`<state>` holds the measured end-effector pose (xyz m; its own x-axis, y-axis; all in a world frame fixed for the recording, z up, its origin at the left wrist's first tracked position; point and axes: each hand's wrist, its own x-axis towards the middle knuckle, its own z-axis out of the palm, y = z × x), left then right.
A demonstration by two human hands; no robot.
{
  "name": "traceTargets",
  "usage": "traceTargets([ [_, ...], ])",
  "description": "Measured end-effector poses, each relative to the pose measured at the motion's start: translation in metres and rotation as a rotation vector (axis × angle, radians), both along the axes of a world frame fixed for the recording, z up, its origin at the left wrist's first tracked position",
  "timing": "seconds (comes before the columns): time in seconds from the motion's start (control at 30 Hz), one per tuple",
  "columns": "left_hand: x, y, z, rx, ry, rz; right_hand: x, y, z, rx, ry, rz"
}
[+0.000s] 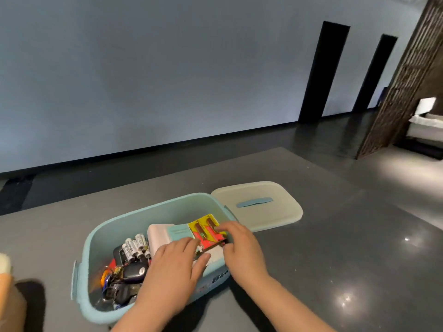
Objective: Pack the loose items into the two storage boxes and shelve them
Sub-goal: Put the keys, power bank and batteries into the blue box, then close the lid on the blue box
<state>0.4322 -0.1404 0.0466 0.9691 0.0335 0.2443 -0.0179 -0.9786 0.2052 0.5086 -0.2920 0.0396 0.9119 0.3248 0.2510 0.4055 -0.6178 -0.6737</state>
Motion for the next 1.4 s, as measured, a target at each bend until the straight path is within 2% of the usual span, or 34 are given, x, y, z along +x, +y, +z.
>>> traceTargets([
  [0.1,-0.011,0.013,0.0,-0.016,0.01,0.021,-0.027,0.001,-0.005,-0.028,-0.052,-0.055],
  [0.2,-0.014,0.016,0.002,-0.062,0.033,0.082,-0.034,-0.002,-0.002,-0.098,-0.102,-0.025],
  [0.33,0.001,0.003,0.009,-0.158,0.019,0.121,-0.013,-0.02,0.012,-0.172,-0.082,0.191],
  [0.43,0.028,-0.015,0.02,-0.203,0.003,0.051,0.014,-0.046,0.021,-0.082,0.002,0.296],
  [0.5,0.053,-0.031,0.029,-0.193,-0.013,-0.002,0.037,-0.066,0.023,-0.087,0.029,0.242],
  [0.6,0.099,-0.051,0.038,-0.181,-0.013,-0.054,0.077,-0.091,0.018,-0.227,0.054,0.103],
  [0.77,0.169,-0.061,0.028,-0.098,0.151,-0.035,0.146,-0.096,-0.001,-0.441,0.045,-0.028],
  [0.9,0.199,-0.058,0.008,0.053,0.24,0.023,0.201,-0.077,-0.019,-0.553,0.029,-0.031],
  [1.07,0.21,-0.053,-0.006,0.026,0.181,0.042,0.238,-0.061,-0.042,-0.72,0.05,0.014],
  [1.27,0.207,-0.053,-0.002,-0.03,0.134,0.056,0.246,-0.057,-0.042,-0.805,-0.066,0.028],
  [1.4,0.2,-0.052,0.003,-0.09,0.132,0.035,0.235,-0.067,-0.041,-0.902,-0.107,0.118],
])
